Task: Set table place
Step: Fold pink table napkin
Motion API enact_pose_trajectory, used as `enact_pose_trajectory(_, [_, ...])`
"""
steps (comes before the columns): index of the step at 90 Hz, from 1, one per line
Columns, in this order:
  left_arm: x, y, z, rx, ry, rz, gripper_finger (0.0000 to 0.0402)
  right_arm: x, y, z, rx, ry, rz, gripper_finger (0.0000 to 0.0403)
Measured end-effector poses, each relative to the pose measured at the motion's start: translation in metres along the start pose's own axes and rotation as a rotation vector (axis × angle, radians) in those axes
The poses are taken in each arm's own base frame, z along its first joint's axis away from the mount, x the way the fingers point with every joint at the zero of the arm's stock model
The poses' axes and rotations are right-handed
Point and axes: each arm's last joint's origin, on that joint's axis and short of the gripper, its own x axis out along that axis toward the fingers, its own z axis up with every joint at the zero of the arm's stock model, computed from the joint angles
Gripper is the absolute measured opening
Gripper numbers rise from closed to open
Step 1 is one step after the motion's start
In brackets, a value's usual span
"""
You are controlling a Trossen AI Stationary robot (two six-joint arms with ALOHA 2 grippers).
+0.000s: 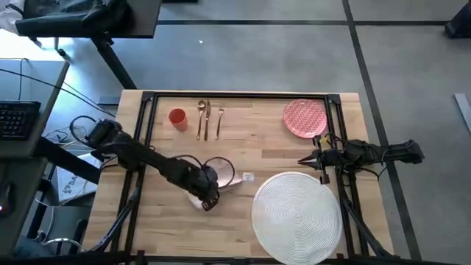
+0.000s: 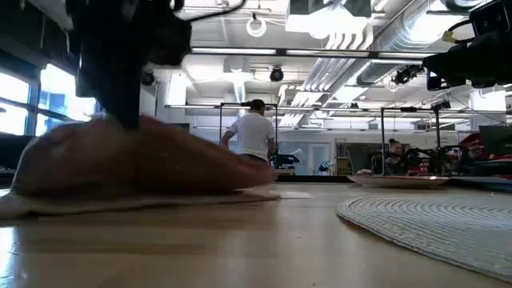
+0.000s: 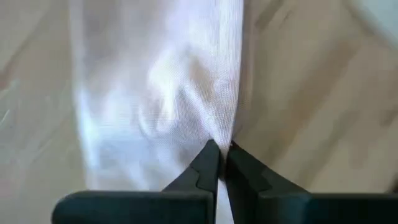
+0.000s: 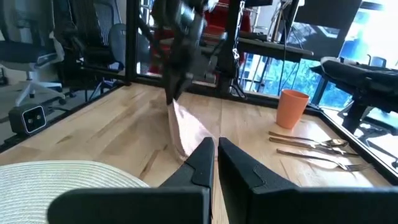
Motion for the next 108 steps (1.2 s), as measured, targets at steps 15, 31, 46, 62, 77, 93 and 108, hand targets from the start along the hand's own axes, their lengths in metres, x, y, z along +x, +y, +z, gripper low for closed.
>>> enact_pose_trajectory(15, [-0.036, 0.007, 0.002, -0.082, -0.102, -0.019, 0.0000, 0.000, 0.000, 0.000, 0.000, 0.000, 0.000, 0.0000])
enact_pose_trajectory(31, [-0.047, 0.013, 0.007, -0.157, -0.128, -0.037, 0.0000, 0.000, 0.000, 0.000, 0.000, 0.000, 0.000, 0.0000])
enact_pose_trajectory(46, [-0.055, -0.009, 0.026, -0.164, -0.139, -0.377, 0.0000, 0.000, 0.000, 0.000, 0.000, 0.000, 0.000, 0.0000])
enact_pose_trajectory(62, [-0.050, -0.005, 0.040, -0.238, -0.147, -0.405, 0.0000, 0.000, 0.000, 0.000, 0.000, 0.000, 0.000, 0.0000])
enact_pose_trajectory(77, [-0.012, 0.040, 0.024, -0.489, -0.098, -0.146, 0.0000, 0.000, 0.000, 0.000, 0.000, 0.000, 0.000, 0.0000])
enact_pose_trajectory(93, [0.026, 0.074, -0.006, -0.641, 0.037, -0.104, 0.0016, 0.000, 0.000, 0.000, 0.000, 0.000, 0.000, 0.0000])
enact_pose_trajectory(108, [0.021, 0.070, -0.012, -0.637, 0.015, -0.158, 0.0057, 0.000, 0.000, 0.000, 0.000, 0.000, 0.000, 0.0000])
